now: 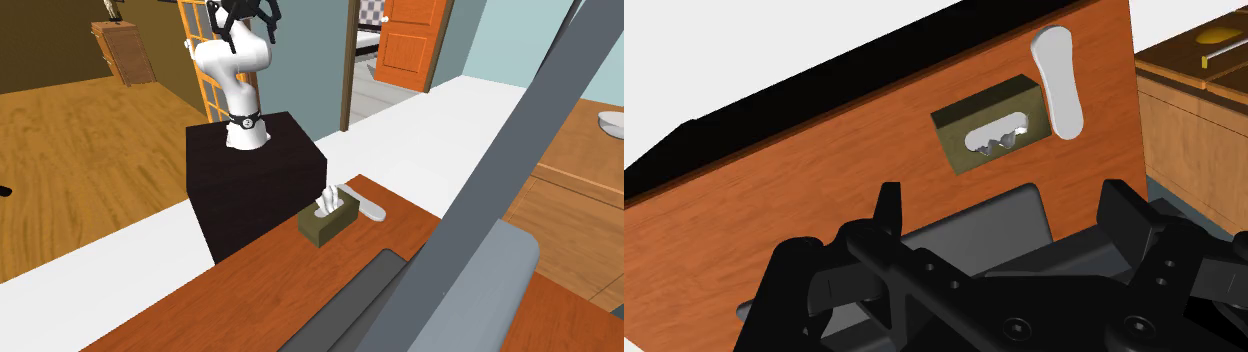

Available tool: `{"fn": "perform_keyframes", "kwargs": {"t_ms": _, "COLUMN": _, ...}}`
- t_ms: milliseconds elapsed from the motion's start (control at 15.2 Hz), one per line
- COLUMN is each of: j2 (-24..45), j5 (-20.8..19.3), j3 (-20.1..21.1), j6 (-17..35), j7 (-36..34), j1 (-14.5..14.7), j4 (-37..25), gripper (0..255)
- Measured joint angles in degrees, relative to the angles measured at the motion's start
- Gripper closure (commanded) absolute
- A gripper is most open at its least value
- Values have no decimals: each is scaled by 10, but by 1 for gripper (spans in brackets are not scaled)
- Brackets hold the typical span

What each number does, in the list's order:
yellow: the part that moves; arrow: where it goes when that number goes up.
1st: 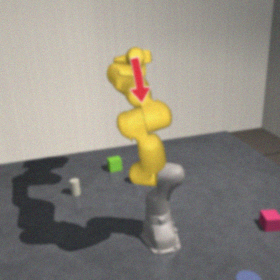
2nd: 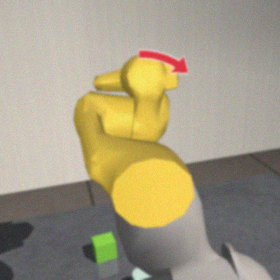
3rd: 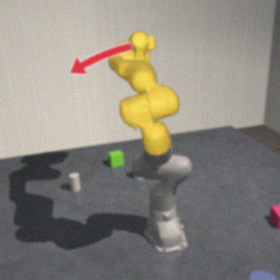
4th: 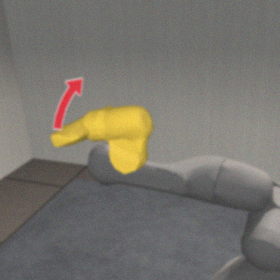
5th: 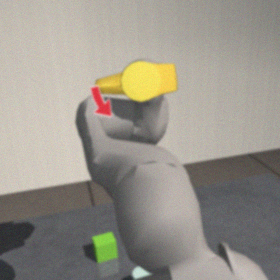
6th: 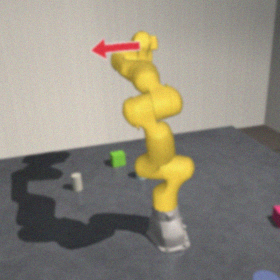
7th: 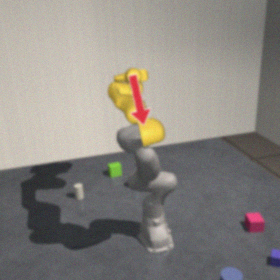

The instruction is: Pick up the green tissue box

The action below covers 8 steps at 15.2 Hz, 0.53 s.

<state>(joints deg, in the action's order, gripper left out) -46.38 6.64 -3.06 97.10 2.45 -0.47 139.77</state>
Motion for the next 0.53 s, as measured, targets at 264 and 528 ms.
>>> {"fn": "perform_keyframes", "kwargs": {"t_ms": 264, "j2": 0, "j5": 14, "j3": 8, "j6": 44, "j7": -9, "j1": 4, "j4": 39, "gripper": 0}}
{"fn": "perform_keyframes", "kwargs": {"t_ms": 528, "j2": 13, "j5": 41, "j3": 22, "j6": 133, "j7": -20, "j1": 13, "j4": 103, "gripper": 0}}
